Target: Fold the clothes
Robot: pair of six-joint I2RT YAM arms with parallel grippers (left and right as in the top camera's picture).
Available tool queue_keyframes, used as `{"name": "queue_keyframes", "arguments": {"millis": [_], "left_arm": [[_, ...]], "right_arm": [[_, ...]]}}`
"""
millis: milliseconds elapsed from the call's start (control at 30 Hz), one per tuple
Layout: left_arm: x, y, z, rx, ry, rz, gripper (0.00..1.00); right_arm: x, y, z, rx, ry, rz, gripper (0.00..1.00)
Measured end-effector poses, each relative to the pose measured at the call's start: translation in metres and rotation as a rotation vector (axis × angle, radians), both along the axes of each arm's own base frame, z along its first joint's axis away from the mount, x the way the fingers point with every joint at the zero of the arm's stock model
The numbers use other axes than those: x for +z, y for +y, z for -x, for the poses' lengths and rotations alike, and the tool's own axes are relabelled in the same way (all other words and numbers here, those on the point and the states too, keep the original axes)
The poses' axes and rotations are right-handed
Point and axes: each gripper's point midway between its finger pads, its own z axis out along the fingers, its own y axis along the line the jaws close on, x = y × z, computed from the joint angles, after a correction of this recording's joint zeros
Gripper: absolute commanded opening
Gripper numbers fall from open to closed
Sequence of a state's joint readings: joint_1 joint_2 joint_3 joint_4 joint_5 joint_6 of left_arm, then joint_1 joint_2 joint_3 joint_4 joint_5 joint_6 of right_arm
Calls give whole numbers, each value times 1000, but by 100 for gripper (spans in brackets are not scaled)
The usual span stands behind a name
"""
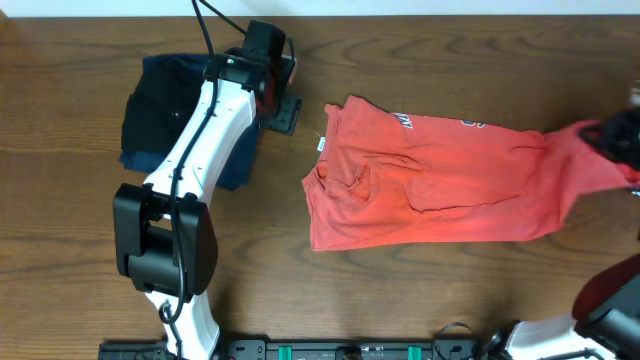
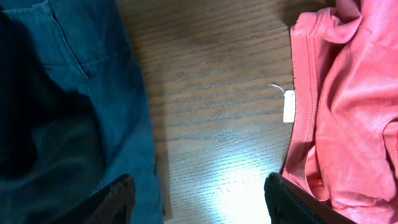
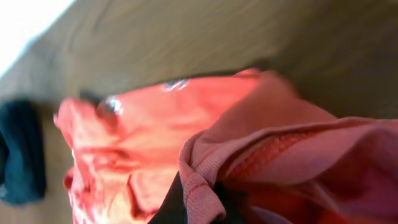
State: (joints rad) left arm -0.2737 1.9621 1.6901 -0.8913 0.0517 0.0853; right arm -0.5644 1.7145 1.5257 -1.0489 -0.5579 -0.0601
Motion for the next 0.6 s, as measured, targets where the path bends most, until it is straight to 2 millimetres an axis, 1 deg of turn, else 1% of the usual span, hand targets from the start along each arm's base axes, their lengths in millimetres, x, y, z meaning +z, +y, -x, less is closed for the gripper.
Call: {"name": "queue_keyframes", "arguments": {"millis": [100, 233, 267, 333, 367, 400, 500, 533, 600], "left_arm": [[0, 0, 1, 0, 5, -1, 68], [-1, 0, 2, -1, 7, -2, 69], [-1, 0, 2, 0, 7, -2, 69], [-1, 0, 2, 0, 7, -2, 68], [-1, 0, 2, 0, 7, -2, 69], [-1, 0, 2, -1, 7, -2, 69], [-1, 1, 2, 0, 8, -2, 69], [-1, 1, 2, 0, 9, -2, 69], [-1, 1, 3, 0, 11, -3, 69]], "right_arm": [[-10, 44, -5, 92, 79, 58, 6], [-19, 89, -7, 195, 139, 131, 9], [-22, 101, -5, 224, 157, 148, 15], [-27, 120, -1, 268, 185, 172, 43], [-28, 127, 0, 284, 193, 183, 56], [-29, 137, 0, 316, 193, 198, 61], [-30, 154, 1, 361, 194, 229, 62], [-31, 154, 2, 365, 197, 239, 64], [-32, 149, 2, 351, 206, 264, 68]]}}
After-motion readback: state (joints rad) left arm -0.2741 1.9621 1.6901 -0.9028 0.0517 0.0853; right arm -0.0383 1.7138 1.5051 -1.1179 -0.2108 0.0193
